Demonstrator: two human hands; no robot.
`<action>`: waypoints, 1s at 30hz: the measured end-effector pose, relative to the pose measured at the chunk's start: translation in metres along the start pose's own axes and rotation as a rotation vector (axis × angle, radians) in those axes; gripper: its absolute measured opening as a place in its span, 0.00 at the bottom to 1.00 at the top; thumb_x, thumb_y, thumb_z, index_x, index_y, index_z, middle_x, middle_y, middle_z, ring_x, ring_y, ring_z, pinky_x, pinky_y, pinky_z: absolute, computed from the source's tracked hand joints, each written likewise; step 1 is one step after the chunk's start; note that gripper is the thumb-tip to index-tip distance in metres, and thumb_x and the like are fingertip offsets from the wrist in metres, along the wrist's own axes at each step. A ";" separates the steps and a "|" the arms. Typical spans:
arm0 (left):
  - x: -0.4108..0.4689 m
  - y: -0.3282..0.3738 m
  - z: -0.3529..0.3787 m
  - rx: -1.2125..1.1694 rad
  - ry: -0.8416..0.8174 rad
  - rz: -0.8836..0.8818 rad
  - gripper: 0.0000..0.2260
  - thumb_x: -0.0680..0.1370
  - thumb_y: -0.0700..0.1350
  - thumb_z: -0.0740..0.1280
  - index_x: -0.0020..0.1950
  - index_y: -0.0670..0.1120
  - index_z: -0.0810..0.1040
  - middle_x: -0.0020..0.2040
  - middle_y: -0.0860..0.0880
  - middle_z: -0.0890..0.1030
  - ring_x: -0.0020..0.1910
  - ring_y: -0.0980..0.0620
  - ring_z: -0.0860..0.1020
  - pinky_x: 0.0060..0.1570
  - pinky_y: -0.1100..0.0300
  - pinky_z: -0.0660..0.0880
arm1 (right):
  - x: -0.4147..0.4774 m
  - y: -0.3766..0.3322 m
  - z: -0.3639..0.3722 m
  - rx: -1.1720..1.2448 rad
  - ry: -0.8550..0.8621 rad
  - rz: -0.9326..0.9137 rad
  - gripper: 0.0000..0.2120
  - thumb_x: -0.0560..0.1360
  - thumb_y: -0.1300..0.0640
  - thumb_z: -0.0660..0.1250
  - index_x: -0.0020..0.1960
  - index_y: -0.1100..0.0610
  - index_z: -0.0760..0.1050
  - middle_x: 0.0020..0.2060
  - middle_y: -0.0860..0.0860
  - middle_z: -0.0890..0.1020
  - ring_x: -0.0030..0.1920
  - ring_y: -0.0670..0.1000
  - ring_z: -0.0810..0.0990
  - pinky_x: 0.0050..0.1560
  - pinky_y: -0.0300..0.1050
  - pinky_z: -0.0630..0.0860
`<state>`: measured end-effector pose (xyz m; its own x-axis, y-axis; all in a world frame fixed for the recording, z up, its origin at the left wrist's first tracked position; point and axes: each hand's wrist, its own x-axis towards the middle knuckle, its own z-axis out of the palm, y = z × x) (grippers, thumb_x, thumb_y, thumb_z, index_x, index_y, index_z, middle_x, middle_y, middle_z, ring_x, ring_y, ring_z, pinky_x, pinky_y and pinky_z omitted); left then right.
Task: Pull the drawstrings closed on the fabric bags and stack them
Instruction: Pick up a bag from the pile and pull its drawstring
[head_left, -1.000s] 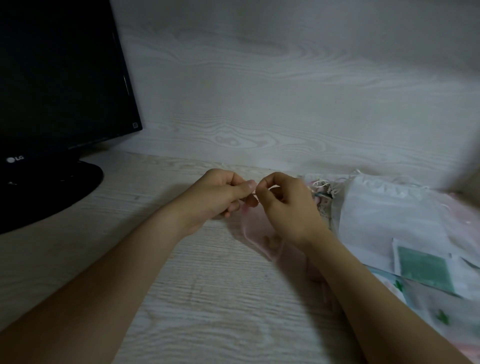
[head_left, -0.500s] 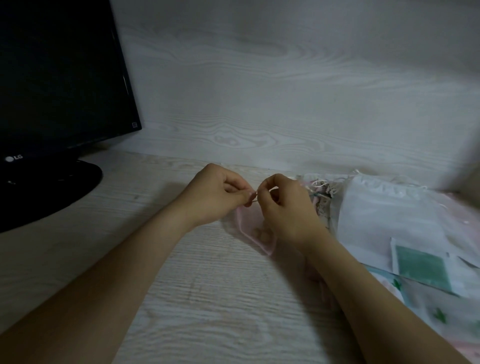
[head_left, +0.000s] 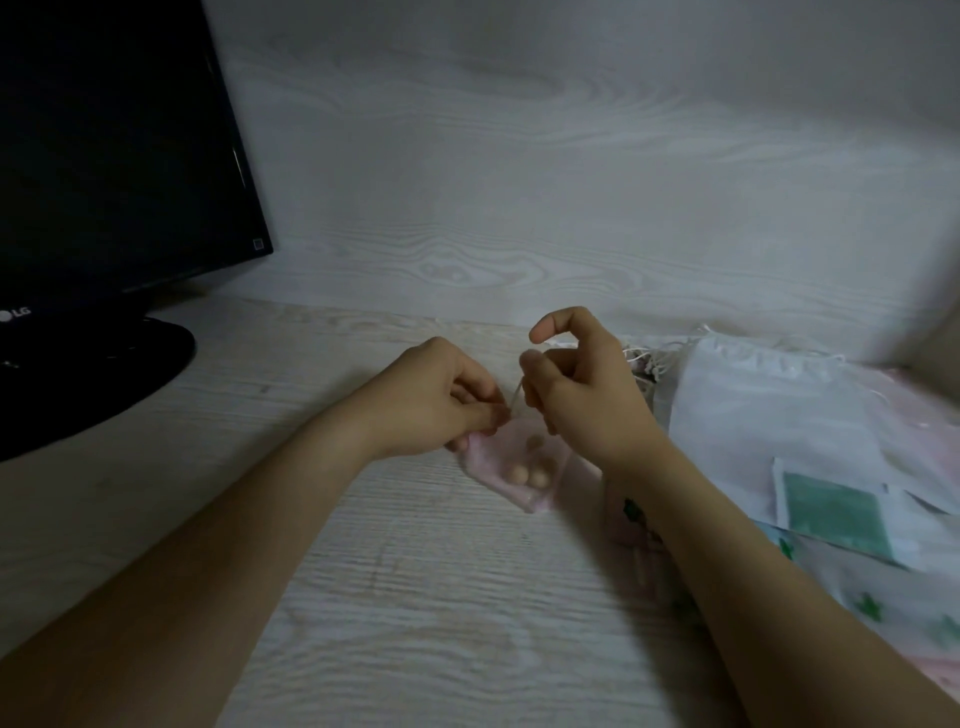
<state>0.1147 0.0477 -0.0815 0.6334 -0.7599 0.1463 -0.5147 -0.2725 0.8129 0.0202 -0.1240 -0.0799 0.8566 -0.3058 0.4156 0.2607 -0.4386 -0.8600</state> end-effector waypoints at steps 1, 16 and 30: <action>0.001 0.000 0.002 -0.005 0.004 0.006 0.02 0.80 0.44 0.75 0.48 0.49 0.88 0.40 0.48 0.87 0.40 0.49 0.87 0.43 0.54 0.84 | 0.000 -0.001 0.000 0.036 0.003 0.018 0.05 0.82 0.63 0.65 0.56 0.56 0.71 0.28 0.51 0.79 0.28 0.49 0.75 0.32 0.46 0.72; 0.012 -0.006 0.015 -0.324 0.069 -0.135 0.07 0.83 0.40 0.69 0.54 0.43 0.88 0.46 0.40 0.86 0.43 0.49 0.82 0.49 0.53 0.83 | 0.001 0.003 -0.004 -0.532 -0.057 -0.245 0.07 0.69 0.53 0.75 0.48 0.50 0.83 0.37 0.43 0.85 0.38 0.42 0.84 0.44 0.45 0.82; 0.008 -0.002 0.016 -0.363 0.083 -0.174 0.06 0.82 0.41 0.72 0.54 0.44 0.89 0.47 0.43 0.87 0.46 0.49 0.83 0.54 0.52 0.84 | 0.004 -0.001 -0.010 -0.735 -0.143 -0.450 0.04 0.71 0.60 0.77 0.44 0.52 0.88 0.38 0.47 0.87 0.38 0.49 0.84 0.43 0.48 0.79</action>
<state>0.1122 0.0328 -0.0909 0.7449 -0.6668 0.0220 -0.1679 -0.1554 0.9735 0.0190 -0.1332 -0.0741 0.8019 0.1144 0.5864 0.2763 -0.9412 -0.1943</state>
